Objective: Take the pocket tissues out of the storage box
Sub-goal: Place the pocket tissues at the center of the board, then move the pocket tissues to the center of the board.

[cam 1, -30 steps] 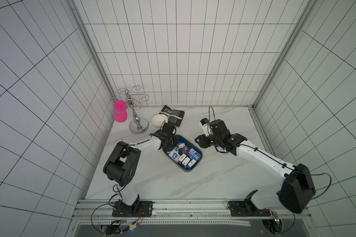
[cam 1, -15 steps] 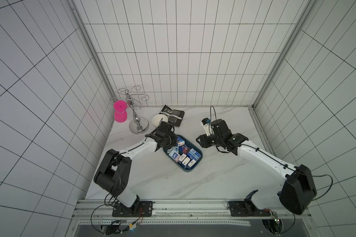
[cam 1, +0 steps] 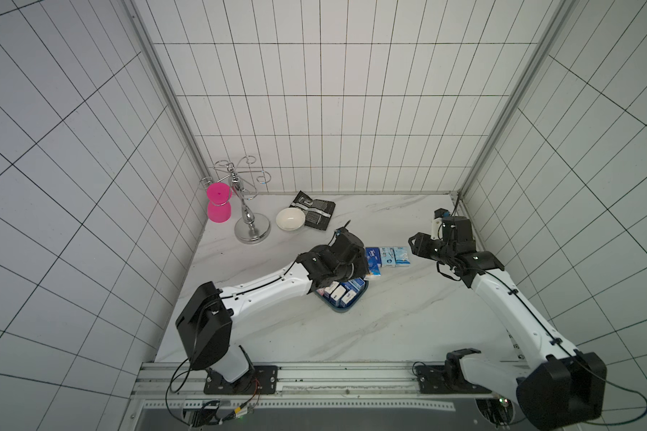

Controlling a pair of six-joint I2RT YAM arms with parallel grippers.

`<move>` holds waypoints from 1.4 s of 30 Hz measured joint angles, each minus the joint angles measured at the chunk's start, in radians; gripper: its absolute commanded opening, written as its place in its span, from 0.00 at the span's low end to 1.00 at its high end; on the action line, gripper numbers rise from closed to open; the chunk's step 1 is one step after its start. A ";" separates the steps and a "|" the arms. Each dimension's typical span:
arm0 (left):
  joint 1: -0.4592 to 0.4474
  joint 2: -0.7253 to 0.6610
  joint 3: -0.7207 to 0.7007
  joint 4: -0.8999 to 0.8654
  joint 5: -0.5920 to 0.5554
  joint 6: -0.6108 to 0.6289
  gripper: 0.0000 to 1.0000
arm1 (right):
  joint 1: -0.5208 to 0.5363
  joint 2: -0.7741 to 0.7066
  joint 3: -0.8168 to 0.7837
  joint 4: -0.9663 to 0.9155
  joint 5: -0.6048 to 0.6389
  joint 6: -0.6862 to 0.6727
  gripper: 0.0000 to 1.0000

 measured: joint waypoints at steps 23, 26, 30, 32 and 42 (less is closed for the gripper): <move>-0.081 0.415 0.272 -0.069 -0.015 0.055 0.34 | -0.019 -0.033 -0.054 -0.101 -0.032 0.012 0.50; -0.071 0.414 0.272 -0.080 -0.016 0.058 0.36 | -0.018 -0.037 -0.070 -0.124 -0.054 0.012 0.50; -0.052 0.386 0.250 -0.091 -0.016 0.059 0.37 | -0.015 -0.053 -0.109 -0.140 -0.092 0.014 0.50; -0.037 0.341 0.224 -0.103 -0.021 0.073 0.38 | 0.004 -0.055 -0.136 -0.140 -0.116 0.015 0.50; 0.020 0.039 0.187 -0.197 -0.179 0.203 0.38 | 0.180 -0.005 -0.273 -0.086 -0.162 0.100 0.50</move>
